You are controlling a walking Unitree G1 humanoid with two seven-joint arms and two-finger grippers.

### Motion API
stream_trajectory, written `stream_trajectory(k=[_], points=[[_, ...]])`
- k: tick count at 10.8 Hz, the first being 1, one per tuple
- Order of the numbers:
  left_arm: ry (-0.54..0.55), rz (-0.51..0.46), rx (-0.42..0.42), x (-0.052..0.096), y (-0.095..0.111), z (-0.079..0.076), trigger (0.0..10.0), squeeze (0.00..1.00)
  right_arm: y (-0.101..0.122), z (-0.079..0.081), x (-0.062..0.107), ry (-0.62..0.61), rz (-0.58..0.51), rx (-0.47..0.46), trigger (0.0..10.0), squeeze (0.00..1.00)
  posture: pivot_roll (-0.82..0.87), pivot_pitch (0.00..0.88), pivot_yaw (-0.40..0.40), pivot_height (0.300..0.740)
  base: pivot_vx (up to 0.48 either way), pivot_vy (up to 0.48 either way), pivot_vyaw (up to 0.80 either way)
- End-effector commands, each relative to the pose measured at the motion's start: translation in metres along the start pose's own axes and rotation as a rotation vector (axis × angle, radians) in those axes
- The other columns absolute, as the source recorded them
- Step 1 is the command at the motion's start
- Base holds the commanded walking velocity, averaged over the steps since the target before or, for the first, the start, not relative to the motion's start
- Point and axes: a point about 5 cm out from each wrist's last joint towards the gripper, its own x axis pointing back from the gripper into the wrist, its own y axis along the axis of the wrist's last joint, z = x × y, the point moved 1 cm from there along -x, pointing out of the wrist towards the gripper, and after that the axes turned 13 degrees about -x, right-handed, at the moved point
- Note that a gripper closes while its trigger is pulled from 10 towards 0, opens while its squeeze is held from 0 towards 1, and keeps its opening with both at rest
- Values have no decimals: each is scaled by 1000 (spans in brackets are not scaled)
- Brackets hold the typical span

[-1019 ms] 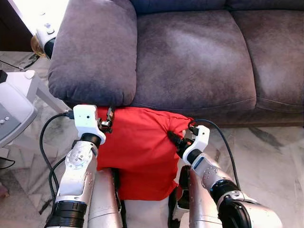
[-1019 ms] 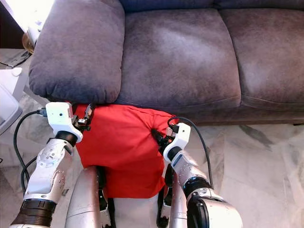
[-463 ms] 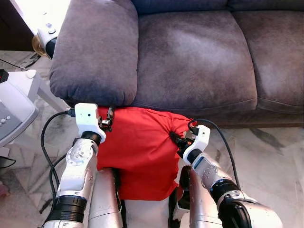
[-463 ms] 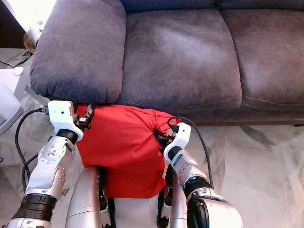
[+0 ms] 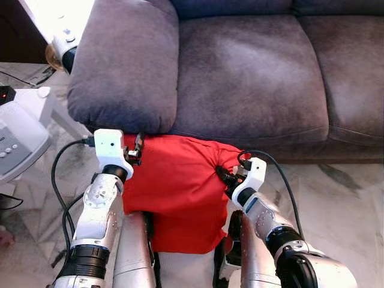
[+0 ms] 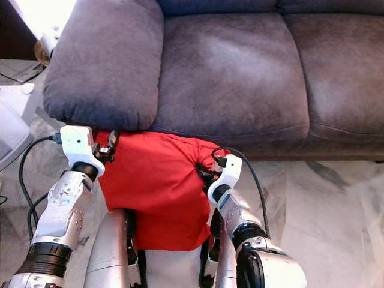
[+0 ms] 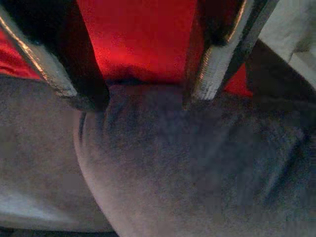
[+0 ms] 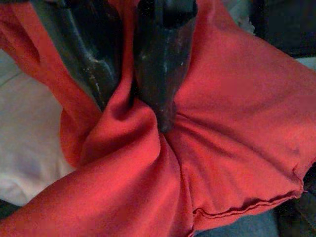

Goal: Move the pillow to the sofa from floor

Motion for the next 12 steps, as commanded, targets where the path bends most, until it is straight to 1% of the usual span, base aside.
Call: stream_trajectory(k=[1, 2, 3, 4, 6, 7, 8, 10, 12], points=[[8, 17, -19, 2, -5, 3, 10000, 0, -12, -9, 4, -43, 36, 8, 0, 0, 250, 295, 4, 572, 0, 0, 0], [11, 24, -14, 1, -8, 2, 10000, 0, -7, -7, 2, -71, 15, 77, 0, 0, 245, 283, 2, 572, 0, 0, 0], [15, 31, -7, 2, -12, 2, 10000, 0, -1, -4, 0, -80, -12, 162, 10000, 0, 240, 273, -1, 572, 0, 0, 0], [22, 35, -5, 1, -15, 3, 10000, 0, 3, -1, -1, -78, -38, 245, 10000, 0, 234, 256, -5, 572, 0, 0, 0], [31, 39, -9, 2, -19, 4, 10000, 0, 20, 5, 1, -60, -160, 301, 10000, 0, 223, 236, -12, 572, 0, 0, 0], [36, 45, -9, 2, -22, 5, 10000, 0, 25, 3, 3, -75, -202, 291, 10000, 0, 215, 226, -11, 572, 0, 0, 0], [28, 45, -7, 2, -25, 2, 10000, 0, 25, 0, 5, -88, -209, 300, 10000, 0, 206, 213, -13, 572, 0, 0, 0], [32, 32, 5, 1, -24, 2, 10000, 0, 28, 1, 6, -85, -245, 326, 10000, 0, 205, 200, -20, 572, 0, 0, 0], [33, 25, 5, 0, -24, 2, 10000, 0, 28, 2, 6, -85, -255, 323, 10000, 0, 203, 198, -21, 572, 0, 0, 0]])
